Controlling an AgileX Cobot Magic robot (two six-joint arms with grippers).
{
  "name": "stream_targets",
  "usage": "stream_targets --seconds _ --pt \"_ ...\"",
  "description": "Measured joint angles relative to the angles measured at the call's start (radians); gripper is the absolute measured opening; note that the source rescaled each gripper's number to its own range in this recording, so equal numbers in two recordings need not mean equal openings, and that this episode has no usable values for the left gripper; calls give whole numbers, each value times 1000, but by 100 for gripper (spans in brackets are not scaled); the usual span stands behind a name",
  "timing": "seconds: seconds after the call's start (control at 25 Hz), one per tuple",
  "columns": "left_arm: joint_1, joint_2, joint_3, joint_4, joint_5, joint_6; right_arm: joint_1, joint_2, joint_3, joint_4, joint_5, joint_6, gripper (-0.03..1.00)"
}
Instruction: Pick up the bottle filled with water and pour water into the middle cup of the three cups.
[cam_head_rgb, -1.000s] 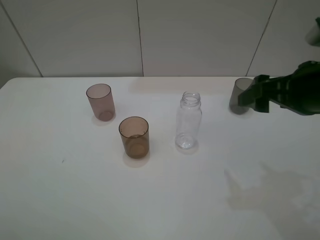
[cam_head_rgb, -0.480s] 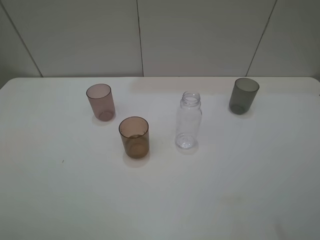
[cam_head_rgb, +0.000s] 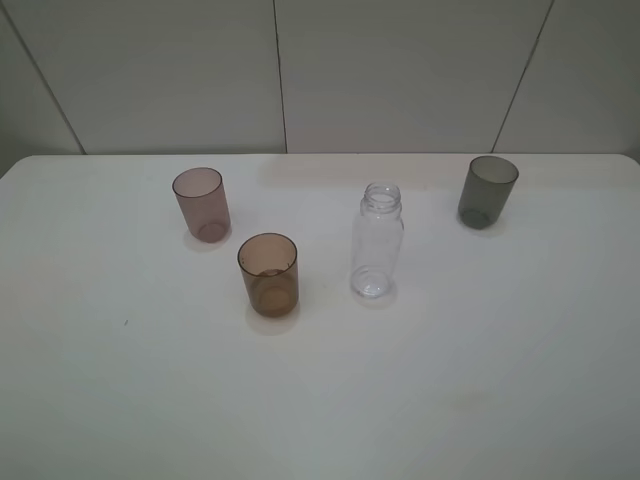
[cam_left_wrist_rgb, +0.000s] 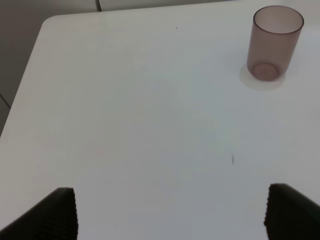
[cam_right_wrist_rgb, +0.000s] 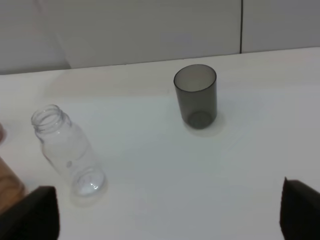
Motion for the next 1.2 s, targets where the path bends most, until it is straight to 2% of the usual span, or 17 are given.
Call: stream_targets --seconds 0.36,0.68,1.2 --pt "0 0 0 0 0 0 0 -10 7 -64 96 -40 100" --pt "0 0 0 0 0 0 0 -12 74 -45 78 -53 100" --pt "0 0 0 0 0 0 0 -138 82 -51 75 -56 100"
